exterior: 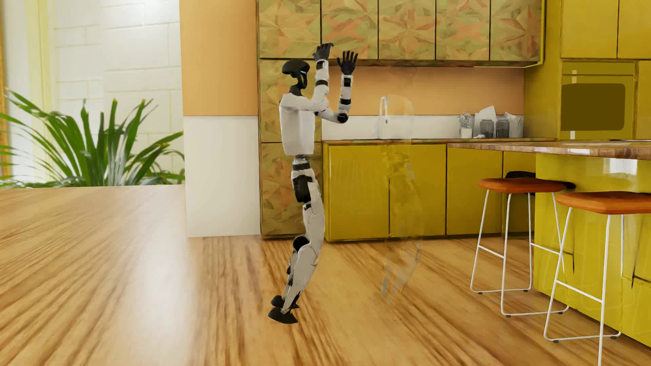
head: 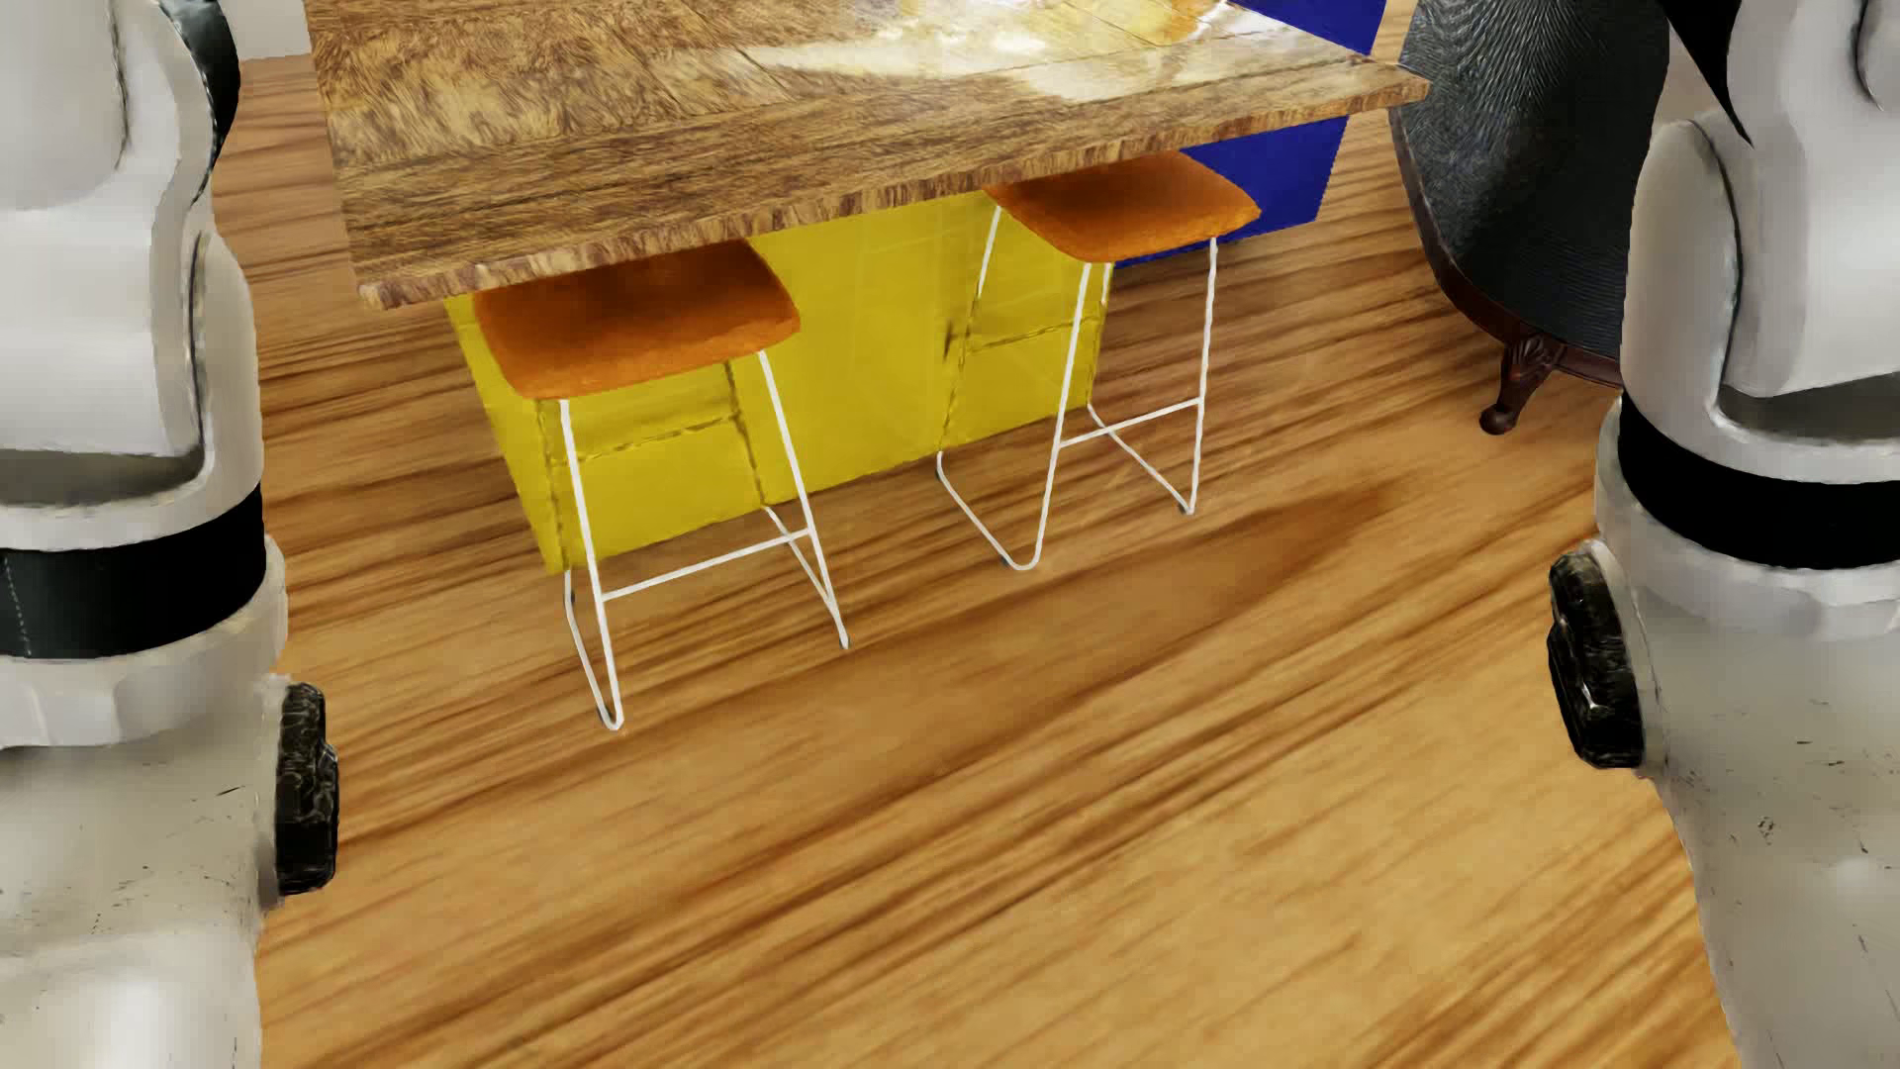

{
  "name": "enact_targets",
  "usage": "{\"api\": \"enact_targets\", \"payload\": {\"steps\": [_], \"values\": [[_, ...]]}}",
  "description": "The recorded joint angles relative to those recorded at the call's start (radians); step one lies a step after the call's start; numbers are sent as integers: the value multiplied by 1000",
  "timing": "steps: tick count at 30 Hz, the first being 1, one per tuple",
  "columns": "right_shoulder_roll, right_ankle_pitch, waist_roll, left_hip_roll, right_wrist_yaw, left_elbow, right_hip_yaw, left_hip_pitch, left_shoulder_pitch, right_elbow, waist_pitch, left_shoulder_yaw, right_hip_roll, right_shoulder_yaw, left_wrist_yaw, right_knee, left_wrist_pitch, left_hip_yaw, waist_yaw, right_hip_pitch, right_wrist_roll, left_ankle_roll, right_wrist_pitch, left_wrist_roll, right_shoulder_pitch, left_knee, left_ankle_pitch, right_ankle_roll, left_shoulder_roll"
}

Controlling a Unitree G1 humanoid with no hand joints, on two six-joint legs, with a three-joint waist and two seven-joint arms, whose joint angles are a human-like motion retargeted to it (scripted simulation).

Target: Don't move

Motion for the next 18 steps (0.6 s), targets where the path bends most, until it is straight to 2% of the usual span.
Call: {"api": "enact_targets", "payload": {"steps": [4,8,12,18], "values": [[-10,5,12,0,0,-85,0,-3,-28,-2,4,41,-2,-10,0,-1,0,0,22,-8,0,0,0,0,6,-19,24,0,-1],[-18,9,16,0,0,-181,0,-12,-60,-19,38,65,-3,-27,0,4,0,0,33,-2,0,0,0,0,43,34,-30,0,2],[-49,22,33,-6,0,-180,0,-20,-65,-25,20,55,-11,-40,0,-4,0,0,48,-21,0,0,0,0,83,-16,29,0,-1],[-71,39,36,-4,0,-187,0,-36,-63,-43,21,41,-11,-67,0,-4,0,0,51,-22,0,0,0,0,139,16,-2,0,1]]}}
